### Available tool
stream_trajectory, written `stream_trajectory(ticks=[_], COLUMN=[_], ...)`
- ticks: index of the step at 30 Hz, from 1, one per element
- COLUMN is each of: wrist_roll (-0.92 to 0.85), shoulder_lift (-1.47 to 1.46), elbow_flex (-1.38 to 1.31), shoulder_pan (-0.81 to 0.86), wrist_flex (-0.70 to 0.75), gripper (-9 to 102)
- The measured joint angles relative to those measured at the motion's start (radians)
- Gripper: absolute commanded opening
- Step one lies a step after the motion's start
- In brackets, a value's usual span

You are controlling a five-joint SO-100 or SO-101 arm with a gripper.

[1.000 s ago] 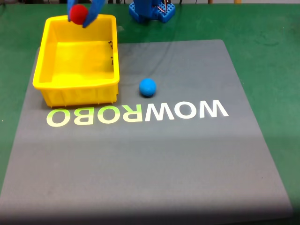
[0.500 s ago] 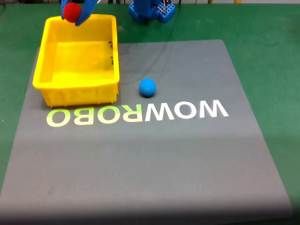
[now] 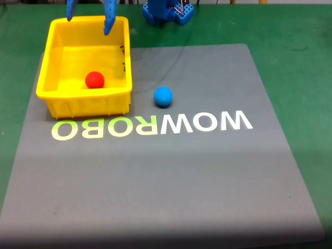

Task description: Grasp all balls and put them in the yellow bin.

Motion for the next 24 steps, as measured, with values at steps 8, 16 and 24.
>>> stream_trajectory(ticks=[8,16,24], wrist_roll=[0.049,0.049,0.051], shoulder_lift=[0.023,0.044,0.044], elbow_flex=[0.000,0.000,0.000], shoulder_pan=[-0.123,-0.186,-0.282], wrist_flex=[-0.023,-0.026,-0.023], gripper=[33,33,33])
